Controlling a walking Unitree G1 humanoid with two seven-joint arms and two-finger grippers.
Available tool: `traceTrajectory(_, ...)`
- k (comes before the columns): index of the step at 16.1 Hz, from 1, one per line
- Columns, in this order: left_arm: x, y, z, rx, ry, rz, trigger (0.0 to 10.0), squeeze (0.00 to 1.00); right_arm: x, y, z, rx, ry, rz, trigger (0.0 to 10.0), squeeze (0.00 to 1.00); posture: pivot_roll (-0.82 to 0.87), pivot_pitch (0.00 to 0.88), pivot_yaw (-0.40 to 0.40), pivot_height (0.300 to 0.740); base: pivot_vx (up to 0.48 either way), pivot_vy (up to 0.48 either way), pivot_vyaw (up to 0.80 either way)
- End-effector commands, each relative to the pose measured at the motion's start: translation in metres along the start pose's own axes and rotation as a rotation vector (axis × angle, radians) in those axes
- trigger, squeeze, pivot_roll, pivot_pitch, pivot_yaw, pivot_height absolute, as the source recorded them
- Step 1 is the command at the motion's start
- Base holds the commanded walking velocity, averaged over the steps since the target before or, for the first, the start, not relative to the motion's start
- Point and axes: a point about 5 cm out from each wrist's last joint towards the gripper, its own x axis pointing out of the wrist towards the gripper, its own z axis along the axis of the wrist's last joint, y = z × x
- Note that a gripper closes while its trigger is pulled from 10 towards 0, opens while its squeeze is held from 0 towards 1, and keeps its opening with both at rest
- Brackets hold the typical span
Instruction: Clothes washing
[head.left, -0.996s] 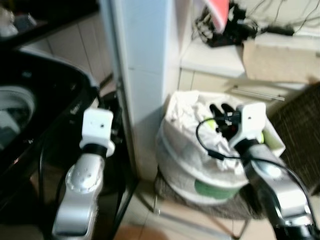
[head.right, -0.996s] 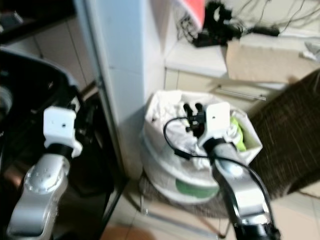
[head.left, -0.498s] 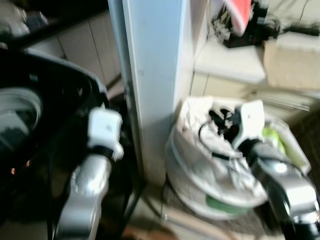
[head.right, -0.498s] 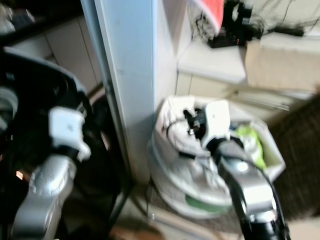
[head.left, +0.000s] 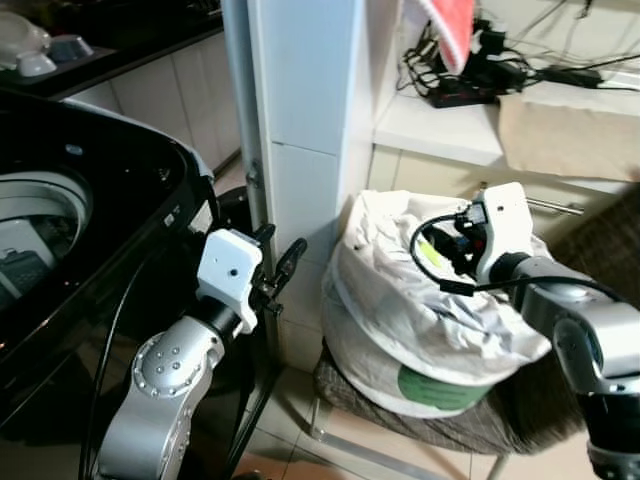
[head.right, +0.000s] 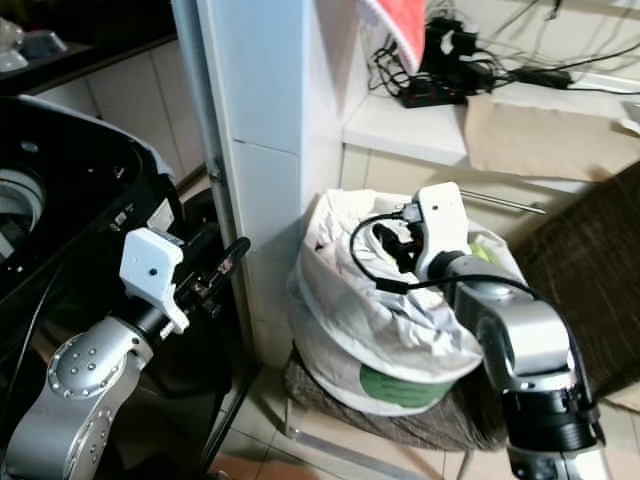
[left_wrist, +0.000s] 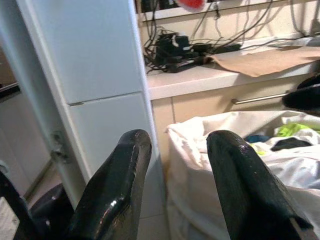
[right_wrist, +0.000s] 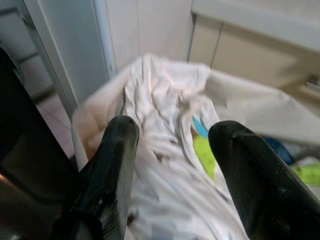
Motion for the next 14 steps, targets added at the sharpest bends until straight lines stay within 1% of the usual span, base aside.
traceTrajectory(1,0.001,-0.003,0.006,0.001,-0.017,-0.028,10.0,0.0,0.0,-0.008,-0.001,0.016,0.04,-0.006,10.0,1.0,-0.01,0.007,0.002,0.74,0.0,0.0,0.0)
traceTrajectory(3,0.002,-0.006,0.004,-0.011,0.004,-0.059,10.0,0.0,0.007,-0.018,-0.017,0.096,0.139,-0.011,10.0,1.0,-0.01,0.008,0.006,0.74,0.0,0.0,0.0)
traceTrajectory(4,0.002,-0.008,0.004,-0.014,0.011,-0.081,10.0,0.0,0.009,-0.021,-0.023,0.132,0.168,-0.008,10.0,1.0,-0.01,0.008,0.005,0.74,0.0,0.0,0.0)
traceTrajectory(5,0.002,-0.011,0.005,-0.015,0.013,-0.109,10.0,0.0,0.012,-0.025,-0.028,0.118,0.186,-0.031,10.0,1.0,-0.01,0.009,0.003,0.74,0.0,0.0,0.0)
traceTrajectory(6,0.001,-0.012,0.007,-0.016,0.009,-0.125,10.0,0.0,0.014,-0.026,-0.028,0.094,0.178,-0.041,10.0,1.0,-0.01,0.009,0.003,0.74,0.0,0.0,0.0)
traceTrajectory(7,0.001,-0.011,0.009,-0.009,0.002,-0.1,10.0,0.0,0.014,-0.025,-0.022,0.079,0.152,-0.042,10.0,1.0,0.0,0.011,-0.001,0.74,0.0,0.0,0.0)
traceTrajectory(8,0.002,-0.006,0.008,-0.023,0.007,-0.04,10.0,0.0,0.013,-0.024,-0.014,0.035,0.1,-0.053,10.0,1.0,0.0,0.014,-0.006,0.74,0.0,0.0,0.0)
traceTrajectory(9,0.004,0.0,0.007,-0.042,0.005,0.033,10.0,0.0,0.012,-0.024,-0.004,-0.038,0.009,-0.096,10.0,1.0,0.0,0.018,-0.008,0.74,0.0,0.0,0.0)
traceTrajectory(10,0.004,0.002,0.006,-0.046,-0.004,0.065,10.0,0.0,0.011,-0.024,0.0,-0.06,-0.03,-0.12,10.0,1.0,0.0,0.023,-0.01,0.74,0.0,0.0,0.0)
traceTrajectory(11,0.006,0.004,0.004,-0.037,-0.003,0.124,10.0,0.0,0.008,-0.024,0.005,-0.082,-0.09,-0.19,10.0,0.0,-0.01,0.028,-0.013,0.74,0.0,0.0,0.0)
traceTrajectory(12,0.008,0.006,0.001,-0.033,0.002,0.195,10.0,0.0,-0.001,-0.017,0.007,-0.056,-0.169,-0.236,10.0,0.0,-0.01,0.032,-0.01,0.74,0.0,0.0,0.0)
traceTrajectory(13,0.009,0.006,0.002,-0.045,-0.008,0.201,10.0,0.0,-0.003,-0.013,0.007,-0.046,-0.192,-0.23,10.0,0.0,-0.01,0.035,-0.007,0.74,0.0,0.0,0.0)
traceTrajectory(14,0.011,0.002,0.002,-0.054,-0.019,0.187,10.0,0.0,-0.008,-0.001,0.002,-0.021,-0.218,-0.178,10.0,0.0,-0.02,0.037,0.0,0.74,0.0,0.0,0.0)
